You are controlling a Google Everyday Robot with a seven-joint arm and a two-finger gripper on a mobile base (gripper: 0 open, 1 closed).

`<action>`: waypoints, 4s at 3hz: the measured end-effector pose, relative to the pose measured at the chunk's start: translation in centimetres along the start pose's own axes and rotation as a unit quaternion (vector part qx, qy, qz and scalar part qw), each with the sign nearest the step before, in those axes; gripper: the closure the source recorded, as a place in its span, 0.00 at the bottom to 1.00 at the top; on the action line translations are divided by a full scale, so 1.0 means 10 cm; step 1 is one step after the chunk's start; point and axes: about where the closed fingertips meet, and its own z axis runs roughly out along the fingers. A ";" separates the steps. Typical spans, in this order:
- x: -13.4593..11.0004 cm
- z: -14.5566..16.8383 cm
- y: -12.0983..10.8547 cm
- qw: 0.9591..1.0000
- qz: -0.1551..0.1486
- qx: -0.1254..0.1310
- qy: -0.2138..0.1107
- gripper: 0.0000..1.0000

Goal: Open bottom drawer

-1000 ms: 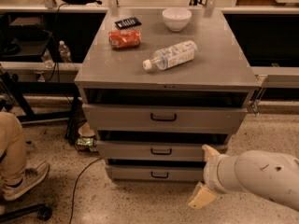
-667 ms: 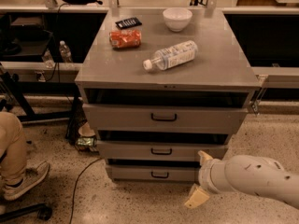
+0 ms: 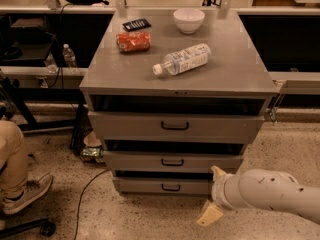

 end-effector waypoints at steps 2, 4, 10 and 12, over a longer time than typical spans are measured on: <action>0.71 0.83 0.01 1.000 -0.004 -0.029 0.005 0.00; 1.19 1.71 0.01 0.999 0.009 -0.038 0.000 0.00; 0.98 3.24 -0.54 0.996 -0.069 -0.017 -0.048 0.00; 0.92 3.65 -0.76 0.995 -0.074 -0.008 -0.064 0.00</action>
Offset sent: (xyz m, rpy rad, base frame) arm 0.0118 -0.0551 -0.1888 0.0210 0.0977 0.0246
